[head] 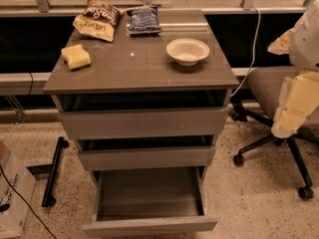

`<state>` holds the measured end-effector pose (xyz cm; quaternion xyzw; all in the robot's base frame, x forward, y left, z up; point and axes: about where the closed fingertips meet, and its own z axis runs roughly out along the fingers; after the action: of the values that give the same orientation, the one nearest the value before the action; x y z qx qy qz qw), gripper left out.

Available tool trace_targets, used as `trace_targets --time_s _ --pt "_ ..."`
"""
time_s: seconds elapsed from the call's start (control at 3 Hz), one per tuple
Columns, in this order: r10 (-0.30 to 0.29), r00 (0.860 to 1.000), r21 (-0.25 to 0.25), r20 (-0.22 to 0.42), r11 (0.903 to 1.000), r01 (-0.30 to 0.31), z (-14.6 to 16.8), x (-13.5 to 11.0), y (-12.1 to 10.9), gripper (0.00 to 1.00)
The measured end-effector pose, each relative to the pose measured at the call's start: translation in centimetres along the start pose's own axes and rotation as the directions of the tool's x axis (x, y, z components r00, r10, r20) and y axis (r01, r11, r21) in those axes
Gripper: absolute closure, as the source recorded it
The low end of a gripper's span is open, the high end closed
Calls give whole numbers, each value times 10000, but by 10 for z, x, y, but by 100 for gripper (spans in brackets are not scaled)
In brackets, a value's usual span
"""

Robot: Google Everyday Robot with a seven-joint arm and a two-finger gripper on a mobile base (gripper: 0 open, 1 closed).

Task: Close bottom drawer

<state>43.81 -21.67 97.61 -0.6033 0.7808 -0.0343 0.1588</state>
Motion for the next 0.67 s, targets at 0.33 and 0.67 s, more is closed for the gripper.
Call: trace_targets --time_s 0.33,0.67 --pt "0 10000 0 0 10000 0 0 0 0 0" --pt "-9 10000 94 27 10000 9 -2 -1 -1 15"
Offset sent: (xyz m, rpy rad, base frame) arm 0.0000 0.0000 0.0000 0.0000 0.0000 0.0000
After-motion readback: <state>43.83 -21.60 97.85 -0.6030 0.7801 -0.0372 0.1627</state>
